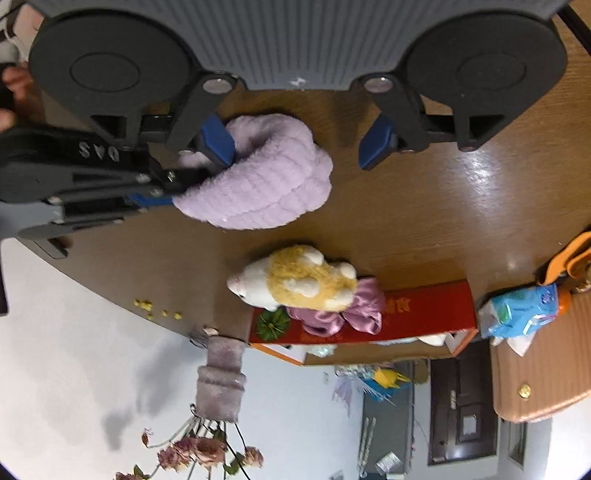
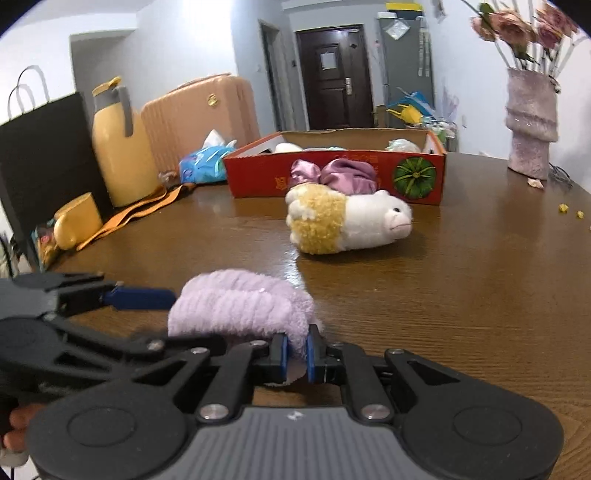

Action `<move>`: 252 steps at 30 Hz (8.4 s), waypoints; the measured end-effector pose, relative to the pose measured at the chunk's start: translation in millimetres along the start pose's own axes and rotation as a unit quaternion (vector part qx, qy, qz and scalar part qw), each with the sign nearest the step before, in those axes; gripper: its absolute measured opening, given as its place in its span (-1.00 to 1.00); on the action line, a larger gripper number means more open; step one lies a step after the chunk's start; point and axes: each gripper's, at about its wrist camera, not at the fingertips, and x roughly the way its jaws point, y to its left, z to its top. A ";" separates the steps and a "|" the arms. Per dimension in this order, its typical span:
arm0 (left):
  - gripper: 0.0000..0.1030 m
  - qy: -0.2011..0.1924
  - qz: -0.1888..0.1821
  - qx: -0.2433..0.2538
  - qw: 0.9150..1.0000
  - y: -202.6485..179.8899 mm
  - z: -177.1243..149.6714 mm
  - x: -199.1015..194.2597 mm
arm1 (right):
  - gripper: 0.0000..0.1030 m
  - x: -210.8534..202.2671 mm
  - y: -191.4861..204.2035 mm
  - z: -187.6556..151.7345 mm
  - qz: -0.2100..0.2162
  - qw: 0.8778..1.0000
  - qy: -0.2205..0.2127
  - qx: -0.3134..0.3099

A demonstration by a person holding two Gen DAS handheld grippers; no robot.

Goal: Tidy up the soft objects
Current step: 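Carry the towel roll into the cardboard box and open both tools, then withdraw both tools from the box back over the table, then grasp the pink satin bow with both tools, then lift the satin bow and carry it over the cardboard box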

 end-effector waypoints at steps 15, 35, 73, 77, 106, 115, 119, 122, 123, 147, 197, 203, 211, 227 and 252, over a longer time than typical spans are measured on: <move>-0.80 -0.026 -0.006 -0.003 1.000 15.1 10.8 -3.4 | -0.86 2.5 6.2 7.4 -0.026 0.999 -0.002 -0.021; -0.82 -0.069 -0.044 -0.066 0.994 32.6 199.4 59.3 | -0.84 9.4 -67.6 165.3 -0.031 0.994 -0.102 0.012; 0.99 -0.134 0.171 -0.026 0.976 96.0 231.0 52.3 | 1.00 43.3 -98.8 233.7 -0.109 0.981 -0.159 0.000; 1.00 -0.157 0.179 -0.018 0.971 93.9 213.1 27.3 | 1.00 32.4 -81.0 209.6 -0.116 0.973 -0.201 -0.006; 1.00 -0.172 0.179 -0.024 0.968 25.6 -27.3 -178.9 | 1.00 -136.5 56.9 -23.8 -0.114 0.967 -0.224 -0.027; 1.00 -0.154 0.179 -0.047 0.971 18.2 -82.1 -213.9 | 1.00 -169.5 86.9 -101.4 -0.070 0.979 -0.193 -0.014; 1.00 -0.147 0.183 -0.043 0.971 17.6 -80.5 -207.5 | 1.00 -165.0 93.1 -101.1 -0.097 0.976 -0.195 -0.024; 1.00 -0.139 0.177 -0.038 0.974 15.1 -81.6 -202.6 | 1.00 -163.6 88.4 -100.6 -0.092 0.977 -0.192 -0.015; 1.00 -0.138 0.178 -0.040 0.974 14.6 -80.8 -201.3 | 1.00 -163.3 86.8 -100.6 -0.093 0.977 -0.189 -0.014; 1.00 -0.088 0.115 -0.048 0.988 46.6 30.4 -71.9 | 0.97 -77.6 3.5 4.9 -0.099 0.982 -0.157 0.032; -0.76 -0.094 -0.043 -0.080 0.991 87.2 157.5 12.1 | -0.90 53.4 -23.6 145.5 0.051 0.984 -0.133 0.104; -0.76 -0.090 -0.036 -0.071 0.993 62.3 109.7 -35.7 | -0.90 10.7 10.3 100.4 0.046 0.987 -0.125 0.084; -0.76 -0.077 -0.055 -0.075 0.993 47.2 50.2 -82.0 | -0.90 -35.4 41.6 35.1 0.040 0.989 -0.114 0.091; -0.76 -0.091 -0.067 -0.061 0.992 39.5 58.1 -95.2 | -0.90 -61.5 50.5 27.9 0.028 0.987 -0.132 0.084; -0.76 -0.034 -0.072 -0.075 0.994 67.6 314.9 195.7 | -0.90 111.8 -140.2 299.1 -0.035 0.993 -0.089 0.075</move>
